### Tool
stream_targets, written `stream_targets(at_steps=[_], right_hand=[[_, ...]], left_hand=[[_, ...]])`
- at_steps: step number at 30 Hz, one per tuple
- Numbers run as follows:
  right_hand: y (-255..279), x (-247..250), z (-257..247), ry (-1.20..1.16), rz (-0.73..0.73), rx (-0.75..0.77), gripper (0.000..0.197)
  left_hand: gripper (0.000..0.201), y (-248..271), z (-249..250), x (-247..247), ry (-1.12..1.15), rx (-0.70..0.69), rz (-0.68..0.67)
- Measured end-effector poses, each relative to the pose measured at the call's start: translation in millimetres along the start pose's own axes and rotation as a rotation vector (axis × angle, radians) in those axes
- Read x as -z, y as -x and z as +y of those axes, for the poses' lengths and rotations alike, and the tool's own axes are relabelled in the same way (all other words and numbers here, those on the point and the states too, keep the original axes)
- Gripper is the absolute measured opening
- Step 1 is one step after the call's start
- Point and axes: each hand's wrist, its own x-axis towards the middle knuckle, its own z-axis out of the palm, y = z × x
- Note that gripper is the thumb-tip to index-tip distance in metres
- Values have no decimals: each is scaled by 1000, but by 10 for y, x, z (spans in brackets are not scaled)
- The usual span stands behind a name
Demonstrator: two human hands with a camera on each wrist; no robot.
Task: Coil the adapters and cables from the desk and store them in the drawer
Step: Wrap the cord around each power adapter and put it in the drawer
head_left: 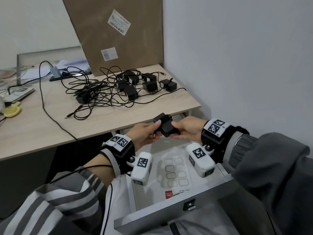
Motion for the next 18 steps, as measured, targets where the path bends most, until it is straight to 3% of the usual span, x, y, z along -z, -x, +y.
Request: stream_targets(at_steps=[7, 11, 15, 18], right_hand=[[54, -87, 21, -90, -111, -25, 31], [95, -110, 46, 149, -210, -76, 40], [66, -63, 6, 486, -69, -85, 31], [-1, -41, -15, 529, -25, 50, 19]], left_hand=[[40, 50, 120, -105, 185, -28, -129], [32, 19, 169, -169, 198, -17, -138], [30, -26, 131, -237, 105, 58, -104], [35, -80, 101, -242, -25, 183, -62]])
